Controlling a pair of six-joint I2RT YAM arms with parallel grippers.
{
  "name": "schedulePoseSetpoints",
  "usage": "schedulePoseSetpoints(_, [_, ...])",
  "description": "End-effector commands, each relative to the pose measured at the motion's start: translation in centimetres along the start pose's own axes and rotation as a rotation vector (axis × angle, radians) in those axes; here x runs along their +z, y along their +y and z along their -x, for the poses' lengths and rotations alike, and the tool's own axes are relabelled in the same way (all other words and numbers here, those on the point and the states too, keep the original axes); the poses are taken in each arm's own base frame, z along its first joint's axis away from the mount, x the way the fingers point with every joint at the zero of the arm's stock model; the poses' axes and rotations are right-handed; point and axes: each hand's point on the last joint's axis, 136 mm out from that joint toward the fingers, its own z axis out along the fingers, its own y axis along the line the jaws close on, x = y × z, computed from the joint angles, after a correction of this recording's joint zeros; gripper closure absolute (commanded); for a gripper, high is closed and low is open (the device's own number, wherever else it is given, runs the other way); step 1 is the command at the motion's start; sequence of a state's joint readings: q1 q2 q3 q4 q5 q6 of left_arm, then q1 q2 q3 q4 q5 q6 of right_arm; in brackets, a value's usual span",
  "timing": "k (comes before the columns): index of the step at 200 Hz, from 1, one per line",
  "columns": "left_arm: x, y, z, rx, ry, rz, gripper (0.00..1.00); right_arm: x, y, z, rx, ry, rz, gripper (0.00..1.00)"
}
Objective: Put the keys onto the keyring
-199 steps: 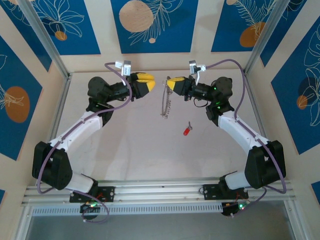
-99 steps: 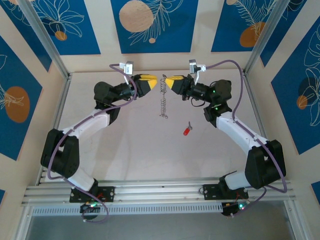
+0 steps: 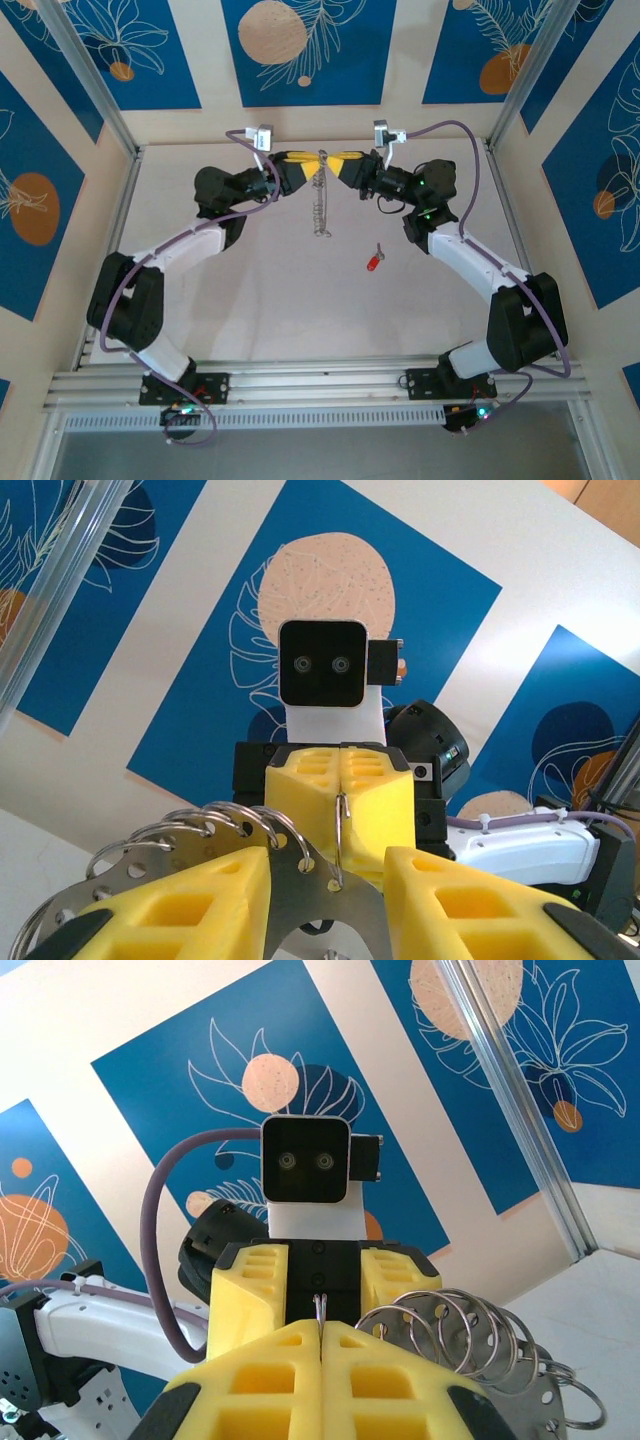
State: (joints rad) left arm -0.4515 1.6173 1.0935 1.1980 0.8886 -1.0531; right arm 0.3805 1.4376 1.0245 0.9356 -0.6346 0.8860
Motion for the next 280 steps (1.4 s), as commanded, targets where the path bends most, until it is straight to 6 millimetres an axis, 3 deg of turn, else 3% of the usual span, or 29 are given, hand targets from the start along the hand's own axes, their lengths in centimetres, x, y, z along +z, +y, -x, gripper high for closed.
schedulePoseSetpoints(1, [0.8, -1.9, 1.3, 0.061, -0.028, -0.061, 0.66, 0.4, 1.4, 1.8, -0.055, -0.052, 0.033, 1.0])
schedulePoseSetpoints(59, [1.4, -1.9, 1.3, 0.064, -0.025, -0.07, 0.72, 0.3, 1.2, 1.5, -0.046, -0.048, 0.032, 1.0])
schedulePoseSetpoints(119, [1.9, -2.2, 0.7, 0.066, -0.005, -0.082, 0.95, 0.3, 1.1, 1.6, -0.046, -0.052, 0.028, 1.0])
schedulePoseSetpoints(176, [2.1, -2.5, 0.7, 0.093, 0.0, -0.087, 1.0, 0.0, 0.7, 1.2, -0.025, -0.034, 0.017, 1.0])
schedulePoseSetpoints(195, [2.2, -2.7, 0.6, 0.135, 0.024, -0.078, 1.0, -1.0, 0.1, 1.5, -0.011, -0.043, -0.021, 0.72])
schedulePoseSetpoints(208, [2.1, -2.9, 0.5, 0.181, 0.048, -0.062, 1.0, -2.2, -0.3, 2.0, -0.007, -0.057, -0.06, 0.61])
schedulePoseSetpoints(238, [1.8, -2.8, 0.1, 0.302, 0.099, -0.001, 1.0, -4.6, -0.9, 2.2, 0.007, -0.071, -0.14, 0.58])
schedulePoseSetpoints(280, [1.6, -2.8, -0.2, 0.438, 0.173, 0.045, 1.0, -5.0, -0.4, 0.9, -0.014, -0.004, -0.136, 0.58])
